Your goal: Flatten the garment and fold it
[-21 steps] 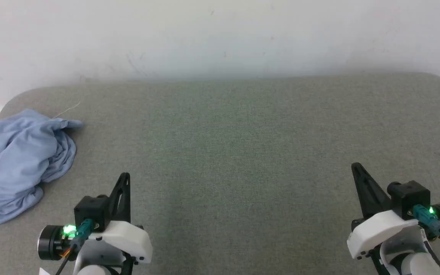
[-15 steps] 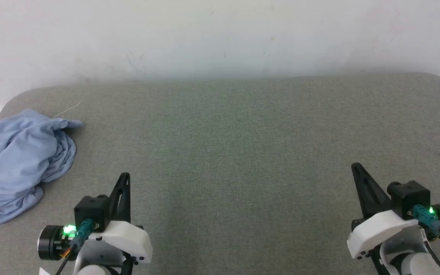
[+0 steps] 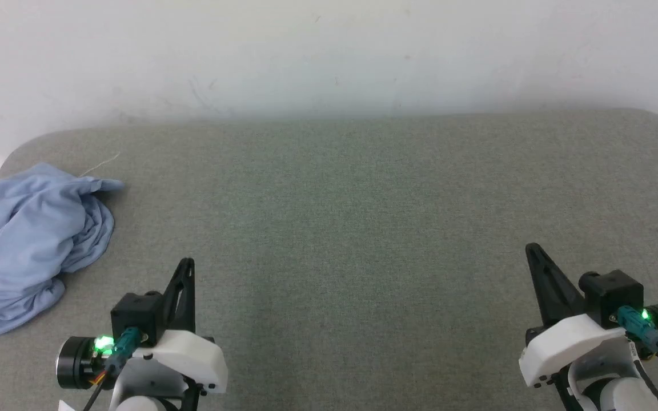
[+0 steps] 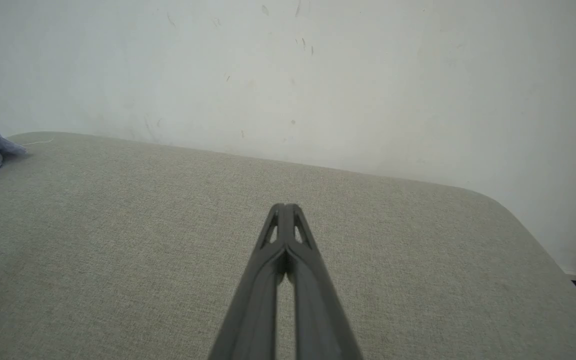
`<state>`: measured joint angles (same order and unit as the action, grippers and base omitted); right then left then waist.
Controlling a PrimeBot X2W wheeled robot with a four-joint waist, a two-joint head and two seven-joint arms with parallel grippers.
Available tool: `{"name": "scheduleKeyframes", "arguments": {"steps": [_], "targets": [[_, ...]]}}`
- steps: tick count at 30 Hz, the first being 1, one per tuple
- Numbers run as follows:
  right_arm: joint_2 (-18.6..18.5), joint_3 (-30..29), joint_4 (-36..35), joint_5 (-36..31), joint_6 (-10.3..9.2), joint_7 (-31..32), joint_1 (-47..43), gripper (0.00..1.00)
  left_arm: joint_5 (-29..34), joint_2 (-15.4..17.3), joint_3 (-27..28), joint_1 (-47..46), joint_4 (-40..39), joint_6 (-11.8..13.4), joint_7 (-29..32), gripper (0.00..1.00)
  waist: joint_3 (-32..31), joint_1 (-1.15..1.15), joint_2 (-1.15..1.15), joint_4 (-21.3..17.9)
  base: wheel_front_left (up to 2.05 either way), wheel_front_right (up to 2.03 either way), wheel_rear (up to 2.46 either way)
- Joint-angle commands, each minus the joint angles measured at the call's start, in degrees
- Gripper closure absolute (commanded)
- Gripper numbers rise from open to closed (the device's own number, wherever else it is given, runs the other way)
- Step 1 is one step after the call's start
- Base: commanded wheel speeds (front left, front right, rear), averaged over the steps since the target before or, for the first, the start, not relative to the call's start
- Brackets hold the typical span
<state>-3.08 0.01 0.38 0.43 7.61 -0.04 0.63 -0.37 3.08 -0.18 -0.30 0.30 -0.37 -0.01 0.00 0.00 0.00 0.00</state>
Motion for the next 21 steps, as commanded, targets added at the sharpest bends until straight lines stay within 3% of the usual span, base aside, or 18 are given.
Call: {"name": "scheduleKeyframes", "arguments": {"steps": [1, 8, 9, 21], "targets": [[0.2, 0.0, -0.4, -0.4, -0.12, 0.0, -0.6, 1.0, 0.4, -0.2, 0.2, 0.3, -0.3, 0.4, 0.0, 1.0, 0.0, 0.0, 0.0, 0.0, 0.0, 0.0, 0.0], [0.2, 0.0, -0.4, -0.4, -0.12, 0.0, -0.6, 1.0, 0.4, -0.2, 0.2, 0.3, -0.3, 0.4, 0.0, 1.0, 0.0, 0.0, 0.0, 0.0, 0.0, 0.0, 0.0], [0.0, 0.0, 0.0, 0.0, 0.0, 0.0, 0.0, 0.0, 0.0, 0.0, 0.0, 0.0, 0.0, 0.0, 0.0, 0.0, 0.0, 0.0, 0.0, 0.0, 0.0, 0.0, 0.0], [0.0, 0.0, 0.4, 0.4, -0.01, -0.6, 0.1, 0.0, -0.5, 0.0, -0.6, -0.2, 0.5, 0.5, -0.8, 0.0, 0.0, 0.0, 0.0, 0.4, 0.0, 0.0, 0.0]]}}
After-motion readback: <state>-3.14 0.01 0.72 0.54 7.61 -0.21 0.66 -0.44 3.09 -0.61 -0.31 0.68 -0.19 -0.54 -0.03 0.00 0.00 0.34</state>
